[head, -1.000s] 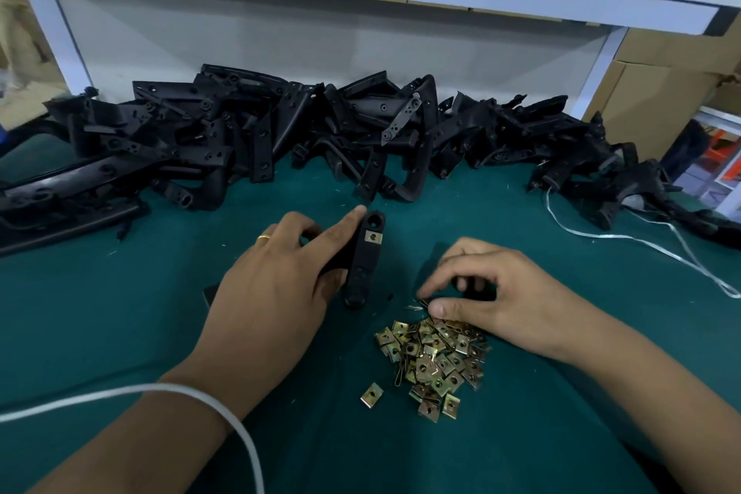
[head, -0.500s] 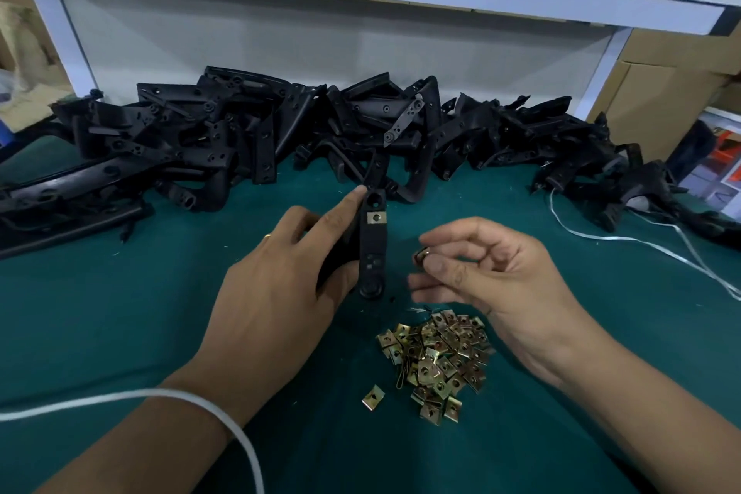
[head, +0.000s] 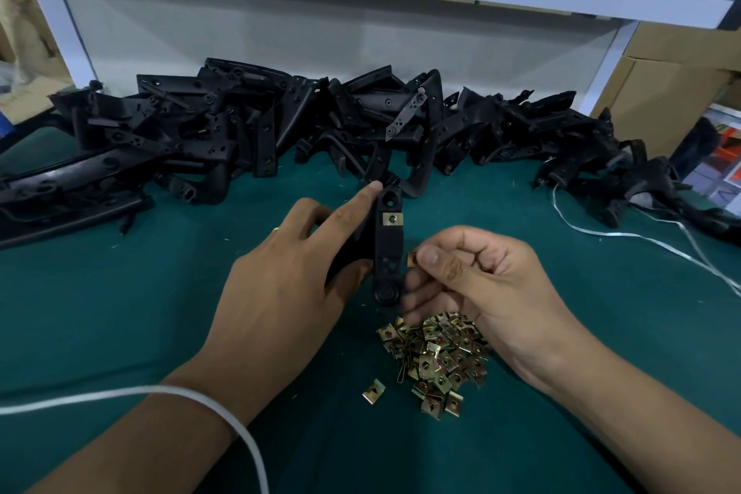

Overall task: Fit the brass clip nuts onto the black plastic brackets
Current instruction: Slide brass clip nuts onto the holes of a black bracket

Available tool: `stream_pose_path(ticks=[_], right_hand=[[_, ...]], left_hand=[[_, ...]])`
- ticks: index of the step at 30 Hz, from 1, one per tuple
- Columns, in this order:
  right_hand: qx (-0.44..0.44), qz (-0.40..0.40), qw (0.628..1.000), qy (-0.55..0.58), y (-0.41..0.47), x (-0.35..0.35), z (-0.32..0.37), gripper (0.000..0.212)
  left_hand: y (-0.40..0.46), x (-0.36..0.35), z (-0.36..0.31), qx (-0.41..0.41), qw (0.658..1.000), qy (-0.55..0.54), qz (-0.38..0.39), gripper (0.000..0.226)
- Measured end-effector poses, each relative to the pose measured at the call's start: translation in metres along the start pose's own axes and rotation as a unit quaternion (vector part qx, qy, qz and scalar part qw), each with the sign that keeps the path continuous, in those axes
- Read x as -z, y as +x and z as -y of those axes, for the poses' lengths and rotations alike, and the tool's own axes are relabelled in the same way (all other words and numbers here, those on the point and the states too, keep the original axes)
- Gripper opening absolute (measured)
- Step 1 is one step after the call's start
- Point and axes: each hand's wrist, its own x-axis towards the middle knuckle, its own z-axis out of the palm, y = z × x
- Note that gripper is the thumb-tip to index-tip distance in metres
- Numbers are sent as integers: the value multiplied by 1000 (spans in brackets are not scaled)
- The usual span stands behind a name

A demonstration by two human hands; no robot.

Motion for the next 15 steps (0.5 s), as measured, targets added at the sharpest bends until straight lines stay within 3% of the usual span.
stream_pose_path(ticks=[10, 15], right_hand=[[-18, -2, 1000, -17, -2, -5, -1, 27], [-15, 2, 999, -39, -3, -8, 1, 17]], left_hand=[[0, 0, 0, -2, 1000, 0, -11, 73], [0, 1, -1, -14, 999, 23, -19, 70]])
